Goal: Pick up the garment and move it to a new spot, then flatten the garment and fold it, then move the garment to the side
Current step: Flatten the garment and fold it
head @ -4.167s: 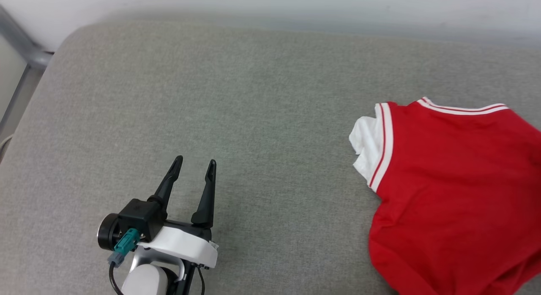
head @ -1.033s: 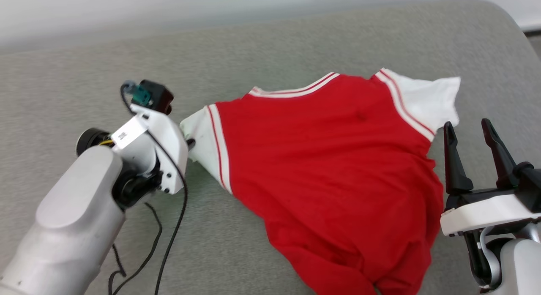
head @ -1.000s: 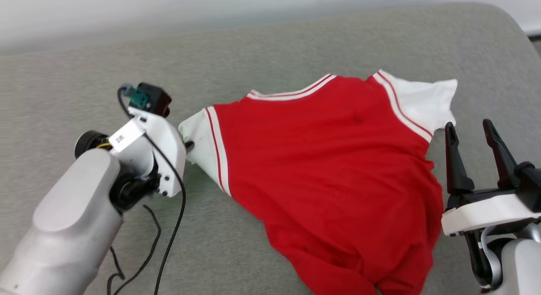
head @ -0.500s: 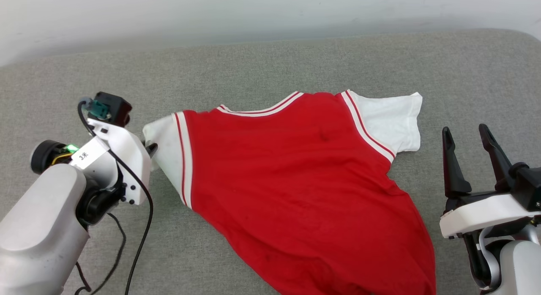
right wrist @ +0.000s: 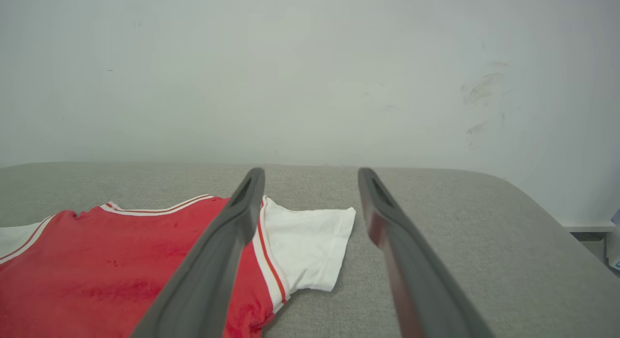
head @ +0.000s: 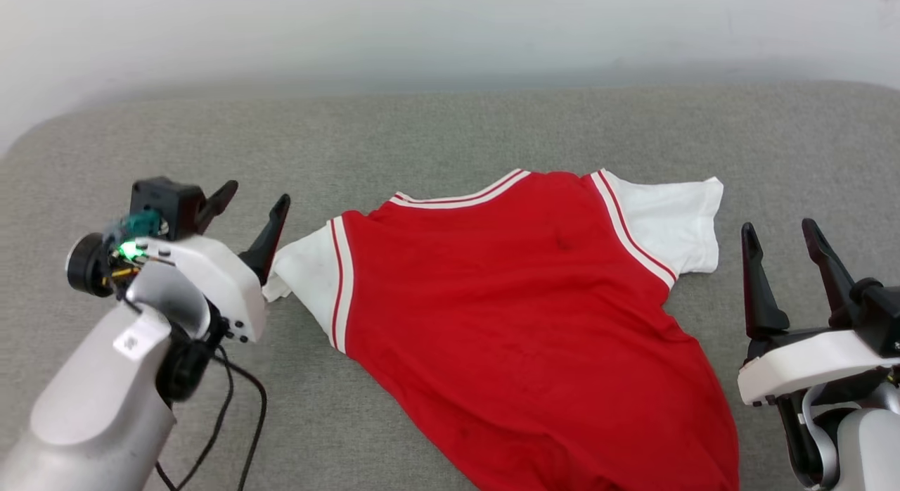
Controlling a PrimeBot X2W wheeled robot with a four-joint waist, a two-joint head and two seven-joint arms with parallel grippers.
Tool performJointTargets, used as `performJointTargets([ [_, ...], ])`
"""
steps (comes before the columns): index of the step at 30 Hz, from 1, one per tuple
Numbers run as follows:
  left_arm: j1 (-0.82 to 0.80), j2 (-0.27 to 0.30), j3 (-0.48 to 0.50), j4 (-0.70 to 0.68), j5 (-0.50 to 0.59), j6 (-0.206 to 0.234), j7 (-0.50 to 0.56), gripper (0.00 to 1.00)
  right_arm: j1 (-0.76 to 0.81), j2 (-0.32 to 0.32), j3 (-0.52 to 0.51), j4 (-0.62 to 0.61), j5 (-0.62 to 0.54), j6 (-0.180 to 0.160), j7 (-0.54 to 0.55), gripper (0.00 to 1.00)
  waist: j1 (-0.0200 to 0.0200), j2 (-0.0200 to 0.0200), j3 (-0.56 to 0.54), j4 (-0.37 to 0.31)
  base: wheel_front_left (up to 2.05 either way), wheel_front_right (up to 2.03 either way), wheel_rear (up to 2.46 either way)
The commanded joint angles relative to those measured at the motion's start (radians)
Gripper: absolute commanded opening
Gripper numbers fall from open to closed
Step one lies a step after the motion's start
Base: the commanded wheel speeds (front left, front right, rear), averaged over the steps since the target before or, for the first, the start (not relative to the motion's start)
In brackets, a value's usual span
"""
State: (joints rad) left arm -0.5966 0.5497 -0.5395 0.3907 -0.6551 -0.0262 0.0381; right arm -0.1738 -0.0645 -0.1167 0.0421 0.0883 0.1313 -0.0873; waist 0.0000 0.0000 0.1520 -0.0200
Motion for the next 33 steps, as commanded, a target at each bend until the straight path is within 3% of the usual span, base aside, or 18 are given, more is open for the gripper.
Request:
performJointTargets([
  [1,0.026,-0.010,0.009,-0.013,0.006,0.000,-0.050,1.00,0.016,-0.009,-0.003,0.002,0.000,-0.001,0.002,1.00,0.0000,0.0000,-0.023,0.017,0.00,0.00,0.00],
  [4,0.086,-0.042,0.035,-0.043,0.003,0.014,-0.207,1.00,0.029,-0.012,-0.009,0.000,0.005,-0.001,0.008,1.00,0.0000,0.0000,-0.050,0.034,0.00,0.00,0.00],
  [7,0.153,-0.060,0.050,-0.073,0.021,0.035,-0.280,1.00,0.046,-0.013,-0.017,-0.004,0.009,-0.001,0.013,1.00,0.0000,0.0000,-0.076,0.049,0.00,0.00,0.00],
  [18,0.428,-0.174,0.197,-0.285,0.139,0.122,-0.304,1.00,0.104,-0.002,-0.011,-0.019,0.025,-0.001,0.037,1.00,0.0000,0.0000,-0.116,0.083,0.00,0.00,0.00],
  [25,0.535,-0.241,0.286,-0.346,0.212,0.114,-0.303,1.00,0.120,0.006,-0.011,-0.010,0.033,-0.001,0.056,1.00,0.0000,0.0000,-0.121,0.091,0.00,0.00,0.00],
  [29,0.557,-0.258,0.308,-0.362,0.250,0.082,-0.304,1.00,0.113,-0.017,-0.005,0.010,-0.002,-0.001,0.167,1.00,0.0000,0.0000,-0.104,0.104,0.00,0.00,0.00],
  [33,0.541,-0.264,0.308,-0.351,0.300,0.062,-0.303,1.00,0.049,-0.065,0.029,0.035,-0.018,-0.001,0.380,1.00,0.0000,0.0000,-0.074,0.117,0.00,0.00,0.00],
])
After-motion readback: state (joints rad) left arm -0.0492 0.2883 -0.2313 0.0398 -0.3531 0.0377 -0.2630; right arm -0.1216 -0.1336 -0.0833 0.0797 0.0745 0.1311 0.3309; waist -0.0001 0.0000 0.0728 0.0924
